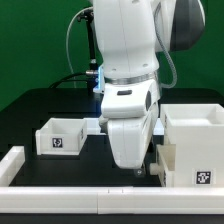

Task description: Assemble drawer

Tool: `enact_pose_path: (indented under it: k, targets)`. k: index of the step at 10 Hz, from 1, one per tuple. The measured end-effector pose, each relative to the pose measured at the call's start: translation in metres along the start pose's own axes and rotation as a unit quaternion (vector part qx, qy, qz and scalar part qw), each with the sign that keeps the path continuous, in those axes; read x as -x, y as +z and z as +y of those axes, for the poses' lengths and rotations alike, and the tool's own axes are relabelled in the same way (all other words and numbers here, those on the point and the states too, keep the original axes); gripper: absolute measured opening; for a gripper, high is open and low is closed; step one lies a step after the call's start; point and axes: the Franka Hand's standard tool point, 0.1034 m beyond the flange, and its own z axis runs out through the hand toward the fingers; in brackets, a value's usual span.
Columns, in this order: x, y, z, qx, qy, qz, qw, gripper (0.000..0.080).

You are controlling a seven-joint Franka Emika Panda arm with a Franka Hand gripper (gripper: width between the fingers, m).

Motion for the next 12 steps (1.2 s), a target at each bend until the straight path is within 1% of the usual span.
enact_pose_path:
  k: [1,4,6,7,8,9,12]
  targets:
    - [-0.007,0.000,-0.001,0.001,0.002,0.001,1.000,0.0649]
    - [-0.012,-0.003,0.002,0.005,0.031,-0.001,1.000,0.0649]
    - [0.001,-0.005,0.005,0.004,0.025,-0.002,1.000,0.0649]
    - [0.012,-0.010,0.007,0.006,0.024,-0.002,1.000,0.0649]
    - [0.022,-0.018,0.007,0.005,0.024,-0.004,1.000,0.0649]
    - [0.030,-0.023,0.008,0.007,0.028,-0.004,1.000,0.0649]
    - [0.029,-0.021,0.008,0.006,0.030,-0.004,1.000,0.0649]
